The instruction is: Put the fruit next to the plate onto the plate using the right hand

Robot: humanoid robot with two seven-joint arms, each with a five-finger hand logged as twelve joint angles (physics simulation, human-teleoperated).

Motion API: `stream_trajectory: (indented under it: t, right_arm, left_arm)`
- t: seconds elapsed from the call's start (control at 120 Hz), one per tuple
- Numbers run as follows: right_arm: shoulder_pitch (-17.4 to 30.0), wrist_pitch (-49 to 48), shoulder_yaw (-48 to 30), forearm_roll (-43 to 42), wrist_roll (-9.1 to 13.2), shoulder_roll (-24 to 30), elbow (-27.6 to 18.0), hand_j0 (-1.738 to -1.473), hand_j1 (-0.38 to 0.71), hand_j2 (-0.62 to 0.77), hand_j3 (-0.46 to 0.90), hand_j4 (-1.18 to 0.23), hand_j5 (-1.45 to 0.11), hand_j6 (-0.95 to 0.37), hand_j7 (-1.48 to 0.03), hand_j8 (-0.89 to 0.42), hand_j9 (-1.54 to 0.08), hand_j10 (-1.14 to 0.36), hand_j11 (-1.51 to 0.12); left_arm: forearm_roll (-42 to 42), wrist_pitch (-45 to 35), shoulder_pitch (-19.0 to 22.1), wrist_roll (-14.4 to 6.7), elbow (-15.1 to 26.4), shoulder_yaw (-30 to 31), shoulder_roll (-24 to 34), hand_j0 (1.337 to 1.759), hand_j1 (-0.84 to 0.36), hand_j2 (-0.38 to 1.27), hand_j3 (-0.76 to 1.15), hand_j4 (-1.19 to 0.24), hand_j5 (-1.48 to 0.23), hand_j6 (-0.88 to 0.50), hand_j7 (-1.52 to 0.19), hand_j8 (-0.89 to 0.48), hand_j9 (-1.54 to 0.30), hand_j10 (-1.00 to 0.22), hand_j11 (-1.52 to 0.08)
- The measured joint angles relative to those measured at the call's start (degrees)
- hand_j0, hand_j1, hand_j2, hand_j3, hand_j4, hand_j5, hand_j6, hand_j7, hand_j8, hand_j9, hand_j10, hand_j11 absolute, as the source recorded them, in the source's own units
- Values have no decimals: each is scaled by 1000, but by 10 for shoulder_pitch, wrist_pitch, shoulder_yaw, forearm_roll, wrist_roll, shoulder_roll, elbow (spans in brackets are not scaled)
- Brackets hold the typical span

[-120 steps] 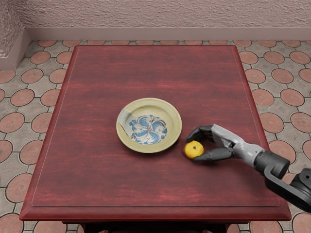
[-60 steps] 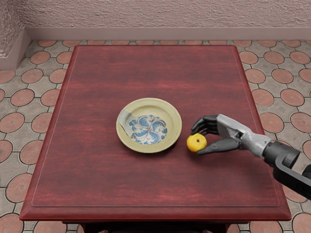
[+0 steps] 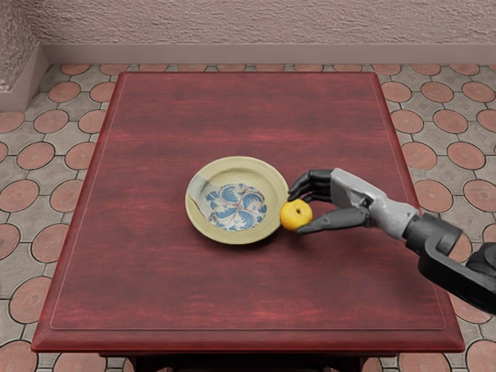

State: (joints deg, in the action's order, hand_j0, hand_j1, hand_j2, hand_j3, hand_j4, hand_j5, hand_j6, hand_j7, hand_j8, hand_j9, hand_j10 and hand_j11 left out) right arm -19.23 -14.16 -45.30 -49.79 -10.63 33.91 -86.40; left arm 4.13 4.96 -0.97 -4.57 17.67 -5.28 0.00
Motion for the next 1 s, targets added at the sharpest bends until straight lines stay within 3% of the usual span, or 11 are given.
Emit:
stream_trajectory:
  t: [0.467,1.0]
  right_arm:
    - [-38,7,5,18,10,-47,20,-1658,278,263,0,-606,-807,-592,-797,-421,-799,-536,-801]
    - [-56,29,2,22,46,-124,63,-1658,275,257,0,-603,-809,-592,-796,-420,-800,-535,-800]
  left_arm:
    - [0,0,0,0,0,0,0,1658,346,0,0,-2,-3,-2,-3,-2,-3,-2,-3]
    - [0,0,0,0,0,0,0,1658,346,0,0,-2,-3,-2,-3,-2,-3,-2,-3]
